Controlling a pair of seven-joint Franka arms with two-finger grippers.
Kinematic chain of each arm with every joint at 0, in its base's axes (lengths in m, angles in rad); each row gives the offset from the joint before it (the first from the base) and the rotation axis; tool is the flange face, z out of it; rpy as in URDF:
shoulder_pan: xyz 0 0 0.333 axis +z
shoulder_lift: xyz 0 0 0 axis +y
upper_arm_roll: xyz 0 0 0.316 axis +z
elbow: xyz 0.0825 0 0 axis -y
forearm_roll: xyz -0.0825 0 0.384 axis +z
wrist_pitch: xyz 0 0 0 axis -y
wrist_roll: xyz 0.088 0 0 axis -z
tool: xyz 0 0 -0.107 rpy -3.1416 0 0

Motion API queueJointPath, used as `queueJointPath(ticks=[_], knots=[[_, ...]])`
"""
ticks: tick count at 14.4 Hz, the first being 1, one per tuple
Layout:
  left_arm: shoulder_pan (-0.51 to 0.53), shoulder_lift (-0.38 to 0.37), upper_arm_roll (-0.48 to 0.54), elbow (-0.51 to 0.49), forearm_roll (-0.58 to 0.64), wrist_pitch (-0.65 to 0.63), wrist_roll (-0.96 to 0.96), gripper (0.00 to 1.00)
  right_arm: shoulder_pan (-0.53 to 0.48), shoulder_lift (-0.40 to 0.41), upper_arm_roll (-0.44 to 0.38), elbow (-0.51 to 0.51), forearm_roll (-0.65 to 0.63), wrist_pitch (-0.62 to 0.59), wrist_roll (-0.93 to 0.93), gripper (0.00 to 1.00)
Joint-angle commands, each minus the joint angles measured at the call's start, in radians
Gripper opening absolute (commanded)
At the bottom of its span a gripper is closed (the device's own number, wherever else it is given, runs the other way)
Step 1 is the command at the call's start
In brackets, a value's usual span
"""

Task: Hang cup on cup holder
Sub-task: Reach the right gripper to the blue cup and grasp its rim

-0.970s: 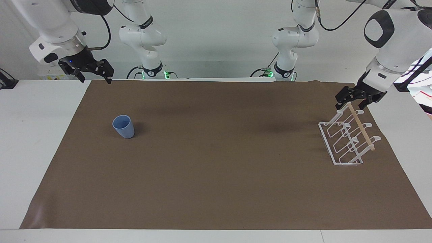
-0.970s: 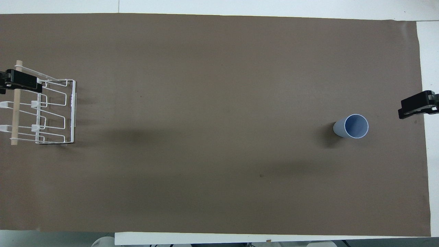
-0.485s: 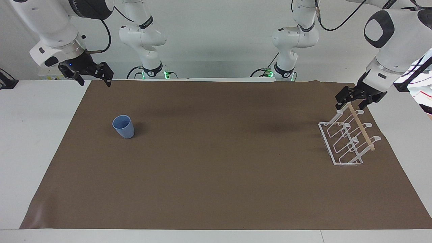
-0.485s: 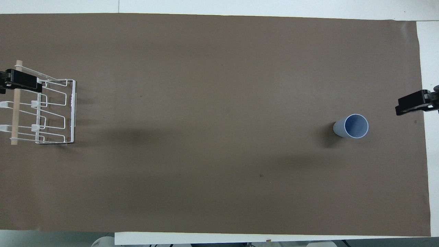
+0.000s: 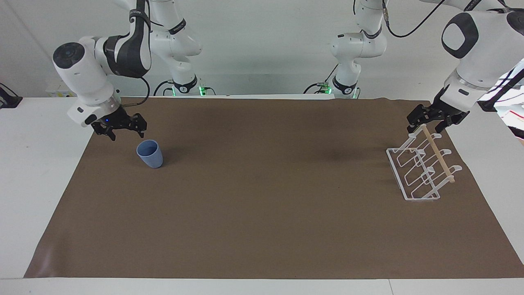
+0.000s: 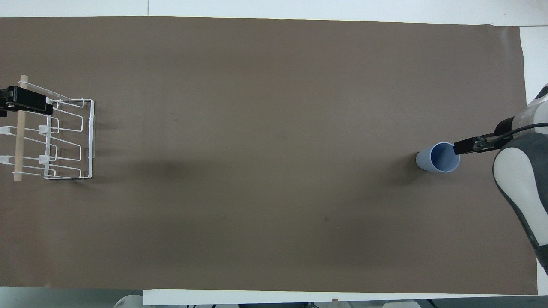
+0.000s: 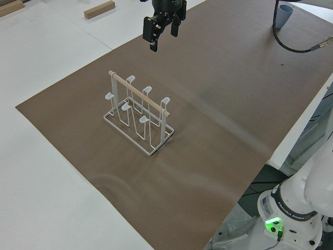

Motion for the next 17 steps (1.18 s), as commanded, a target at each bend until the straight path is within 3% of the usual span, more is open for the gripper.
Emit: queueJointPath(ticks=[1, 6, 9, 12, 15, 17], knots=[[0.018, -0.008, -0.015, -0.001, 0.018, -0.013, 0.013, 1.0, -0.028, 0.05, 0.006, -0.022, 0.068, 0.056, -0.087, 1.0], [0.018, -0.008, -0.015, -0.001, 0.018, -0.013, 0.013, 1.0, -0.048, 0.068, 0.006, -0.056, 0.069, 0.136, -0.191, 1.0], [0.018, -0.008, -0.015, -0.001, 0.018, -0.013, 0.013, 1.0, -0.052, 0.074, 0.006, -0.088, 0.069, 0.145, -0.217, 0.86], [0.012, -0.008, -0.017, -0.001, 0.018, -0.019, 0.01, 1.0, -0.04, 0.072, 0.006, -0.105, 0.069, 0.153, -0.226, 0.57], [0.007, -0.01, -0.017, -0.001, 0.018, -0.013, 0.01, 1.0, -0.038, 0.072, 0.006, -0.106, 0.067, 0.154, -0.243, 0.06], [0.006, -0.013, -0.017, -0.014, 0.018, -0.024, 0.008, 1.0, -0.038, 0.074, 0.006, -0.097, 0.067, 0.151, -0.26, 0.0]])
